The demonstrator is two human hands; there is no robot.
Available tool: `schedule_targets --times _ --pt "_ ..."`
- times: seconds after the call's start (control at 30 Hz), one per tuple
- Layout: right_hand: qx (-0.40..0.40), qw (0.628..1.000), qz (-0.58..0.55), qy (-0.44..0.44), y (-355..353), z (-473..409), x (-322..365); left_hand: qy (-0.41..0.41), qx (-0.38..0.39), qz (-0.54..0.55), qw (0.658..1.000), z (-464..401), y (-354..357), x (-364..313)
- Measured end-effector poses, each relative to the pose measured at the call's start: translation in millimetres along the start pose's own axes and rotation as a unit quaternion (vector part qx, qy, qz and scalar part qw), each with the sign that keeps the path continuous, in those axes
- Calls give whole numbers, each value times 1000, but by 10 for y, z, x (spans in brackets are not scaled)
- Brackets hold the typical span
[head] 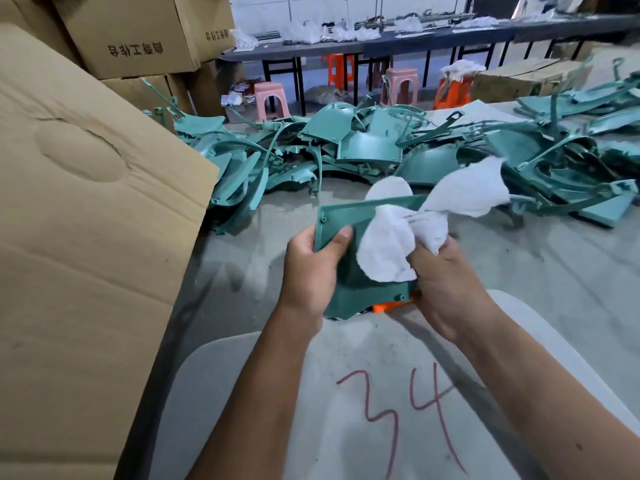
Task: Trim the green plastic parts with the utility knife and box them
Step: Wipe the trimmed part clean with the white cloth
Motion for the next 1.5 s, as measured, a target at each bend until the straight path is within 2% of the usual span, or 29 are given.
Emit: schedule_targets --times 0.1,0.23,0.33,0.43,0.53,0.63,0.77,0.9,0.97,1.07,1.17,1.27,1.3,1.33,1.4,1.43,1.5 --pt "-64 998 -8 0 -24 0 27 -20 3 -34 999 5 50 -14" --pt "-100 995 -10 -27 -119 -57 122 -64 9 -2 998 34 115 -45" --pt "-89 993 42 -61 -165 -79 144 -91 10 5 996 40 110 -55" --pt "-135 979 101 -111 -302 -119 189 -131 1 14 991 31 24 -103" --pt "-183 974 42 -125 -551 -170 257 -160 -32 19 986 14 -137 -147" --pt "-229 968 -7 -99 -622 -208 175 -163 -31 43 985 23 -138 -150" --pt "-175 964 -174 -98 -560 -277 206 -161 -24 29 986 69 -21 -98" --pt "-256 955 -144 -42 -657 -262 190 -143 -22 -7 989 85 43 -53" --pt "-233 962 -134 -41 -600 -227 178 -149 -22 -4 989 79 39 -37" --pt "-139 984 -99 -56 -325 -167 178 -158 -15 15 987 114 106 25" --pt "-87 993 -57 -52 -162 -117 152 -158 -31 25 987 104 156 93" --pt "25 997 44 -60 -167 -139 173 -82 -58 46 994 11 11 8" --pt "31 995 65 -70 -196 -147 166 -36 -63 48 996 -10 -33 -39" --pt "1 991 103 -86 -237 -154 152 19 -59 43 997 -20 -51 -80" --pt "-157 954 219 -130 -321 -137 124 142 -33 9 989 12 -25 -145" --pt "-241 929 235 -152 -346 -114 125 209 -23 -29 977 45 5 -164" --pt "-336 913 145 -181 -326 -59 173 357 -30 -159 920 119 48 -195"
Point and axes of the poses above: each hand's wrist, its own z-axis away from the middle knuckle, its own y-axis out of the palm, x = y × z, the point moved 2 cm from there along -z, towards the middle knuckle, and after that the axes turned 12 degrees about z, right-handed, at the moved point
